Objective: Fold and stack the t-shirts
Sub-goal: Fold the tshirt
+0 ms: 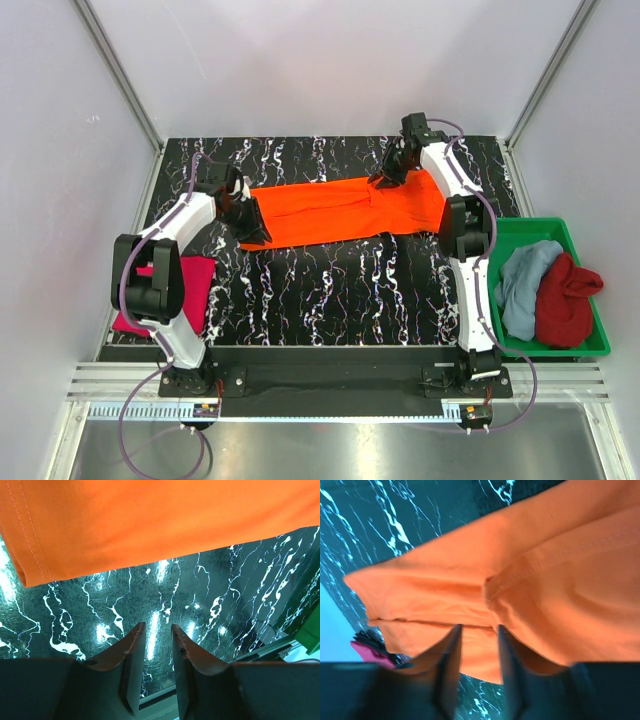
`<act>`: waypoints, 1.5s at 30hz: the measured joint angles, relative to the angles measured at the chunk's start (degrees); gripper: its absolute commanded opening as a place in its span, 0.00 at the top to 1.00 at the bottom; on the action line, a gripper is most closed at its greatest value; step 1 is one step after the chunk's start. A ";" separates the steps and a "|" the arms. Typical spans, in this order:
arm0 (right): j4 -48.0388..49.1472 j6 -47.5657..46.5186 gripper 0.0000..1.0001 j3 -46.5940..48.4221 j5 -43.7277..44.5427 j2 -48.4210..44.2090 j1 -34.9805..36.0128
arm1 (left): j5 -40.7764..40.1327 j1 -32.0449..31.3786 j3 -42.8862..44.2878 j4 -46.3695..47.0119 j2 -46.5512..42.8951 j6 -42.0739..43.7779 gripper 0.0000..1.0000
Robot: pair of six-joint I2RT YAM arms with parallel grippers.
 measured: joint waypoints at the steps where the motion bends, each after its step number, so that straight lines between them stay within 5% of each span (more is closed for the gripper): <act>1: -0.50 -0.22 0.53 0.00 0.07 0.00 -0.02 | 0.02 0.00 0.00 0.02 0.04 0.00 0.68; 6: -4.48 -2.29 0.33 -0.09 2.51 -0.20 -1.03 | 0.02 0.00 1.53 -0.17 1.03 -0.04 0.68; 11: -6.62 -3.37 0.29 -7.65 8.22 -6.21 -4.90 | -0.07 0.00 5.22 0.11 3.50 0.02 0.68; 15: -6.62 -3.17 0.44 -17.29 12.90 -14.25 -9.09 | -0.11 0.02 8.11 0.33 7.08 0.04 0.68; 16: -6.56 -2.84 0.57 -19.10 13.68 -15.56 -9.79 | -0.11 0.02 8.70 0.35 8.15 0.02 0.68; 19: -3.65 -1.68 0.77 -26.91 15.15 -19.52 -11.45 | -0.24 0.26 9.79 0.52 11.21 0.04 0.68; 27: 0.31 -1.42 0.80 -34.23 17.92 -17.14 -15.02 | -2.29 2.01 10.34 0.44 16.41 1.57 0.69; 36: 1.11 -6.19 0.58 -32.70 21.59 -16.39 -17.88 | -3.08 2.64 9.03 0.22 13.16 2.38 0.67; 41: 0.28 -6.75 0.30 -30.62 21.49 -16.39 -17.79 | -2.95 1.92 9.11 0.52 11.56 2.34 0.67; 45: -0.13 -6.49 0.25 -26.84 19.54 -16.57 -17.79 | -2.82 1.31 9.53 0.52 13.31 2.16 0.67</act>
